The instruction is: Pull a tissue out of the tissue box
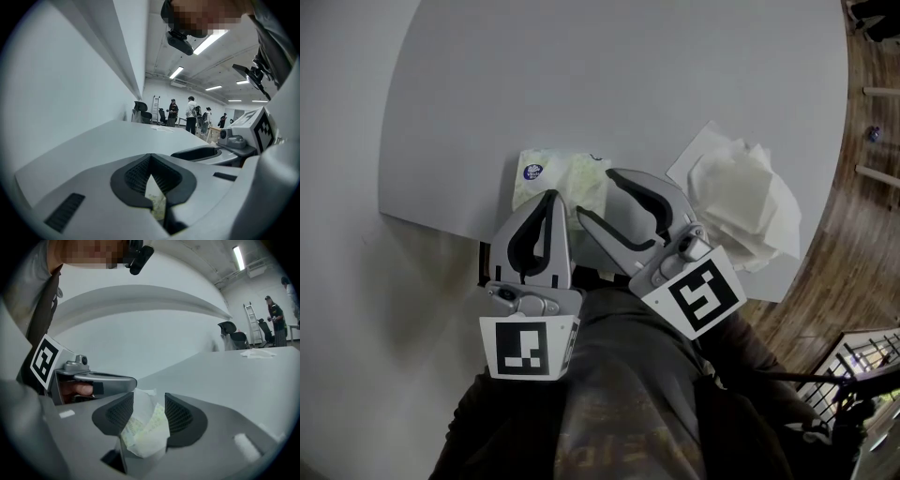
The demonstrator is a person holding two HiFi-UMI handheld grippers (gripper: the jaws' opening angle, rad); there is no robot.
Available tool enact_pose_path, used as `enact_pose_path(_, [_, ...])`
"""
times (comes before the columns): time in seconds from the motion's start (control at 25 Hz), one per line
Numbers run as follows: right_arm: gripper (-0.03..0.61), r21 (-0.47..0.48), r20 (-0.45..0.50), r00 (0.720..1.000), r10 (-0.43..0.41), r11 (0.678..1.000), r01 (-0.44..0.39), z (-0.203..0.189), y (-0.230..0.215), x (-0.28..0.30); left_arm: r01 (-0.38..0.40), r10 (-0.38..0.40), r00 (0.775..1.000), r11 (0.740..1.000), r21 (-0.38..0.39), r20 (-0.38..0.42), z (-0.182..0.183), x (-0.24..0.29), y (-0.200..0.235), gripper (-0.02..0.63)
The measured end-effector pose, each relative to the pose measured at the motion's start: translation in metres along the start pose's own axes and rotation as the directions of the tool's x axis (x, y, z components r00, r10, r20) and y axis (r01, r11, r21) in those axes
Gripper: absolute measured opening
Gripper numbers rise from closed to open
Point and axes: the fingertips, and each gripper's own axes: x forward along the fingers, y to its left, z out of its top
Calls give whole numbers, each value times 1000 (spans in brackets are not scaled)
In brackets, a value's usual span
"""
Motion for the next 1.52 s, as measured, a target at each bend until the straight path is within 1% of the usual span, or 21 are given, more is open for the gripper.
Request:
enact_pose_path(0.04, [178, 3, -9, 1000, 14, 1000, -14, -3, 0, 2, -10, 10, 1000, 1000, -4, 7, 1, 2, 1, -3])
enact_pose_path(0.12, [178, 7, -20, 999, 30, 1000, -30, -8, 0, 6, -10, 10, 1000, 1000, -7, -8, -4, 3, 2, -3])
enact_pose_path(0.2, [176, 4, -24, 999, 34, 999, -34, -11, -1, 10, -6, 6, 1000, 1000, -7, -27, -9, 2, 2, -3])
enact_pose_path(0.32, [171, -14, -37, 998, 45, 999, -46, -12, 0, 14, -26, 26, 999, 1000, -16, -31, -11, 2, 8, -3])
enact_pose_path(0.4, [112, -24, -40, 998, 39, 999, -40, -12, 0, 16, -42, 42, 999, 999, -26, -19, -9, 3, 12, -3])
enact_pose_path(0.52, [23, -30, -37, 999, 17, 999, -18, -10, -1, 18, -33, 32, 999, 999, -30, -26, -12, 2, 14, -3])
enact_pose_path(0.56, [5, -30, -36, 999, 13, 999, -14, -10, -1, 18, -30, 29, 999, 999, -32, -28, -13, 2, 14, -3])
enact_pose_path(0.64, [3, -34, -36, 999, 14, 999, -15, -7, 1, 19, -24, 23, 999, 999, -36, -27, -13, 2, 15, -3])
enact_pose_path(0.76, [3, -45, -27, 999, 19, 999, -20, 1, 8, 18, -23, 23, 1000, 999, -40, -3, -5, 0, 18, -3])
enact_pose_path(0.84, [3, -48, -13, 1000, 13, 999, -13, 11, 15, 15, -26, 27, 1000, 999, -43, 16, 2, -5, 20, -3])
enact_pose_path(0.96, [3, -64, 22, 1000, -7, 998, 9, 32, 26, 7, -41, 45, 997, 998, -51, 68, 21, -16, 26, -3])
enact_pose_path(1.12, [3, -77, 83, 994, -64, 995, 71, 66, 39, -8, -38, 44, 990, 998, -41, 138, 52, -39, 31, -3])
enact_pose_path(1.24, [3, -102, 166, 980, -106, 987, 124, 99, 47, -20, -28, 34, 978, 999, -30, 206, 77, -58, 31, -3])
enact_pose_path(1.36, [3, -149, 220, 967, -131, 975, 166, 127, 60, -33, -15, 21, 962, 1000, -25, 273, 101, -75, 30, -3])
enact_pose_path(1.44, [3, -182, 263, 955, -137, 965, 189, 150, 71, -42, -8, 12, 951, 1000, -13, 309, 116, -87, 29, -3])
enact_pose_path(1.52, [3, -206, 305, 942, -142, 956, 211, 170, 80, -50, 1, -4, 945, 1000, 11, 327, 127, -99, 25, -3])
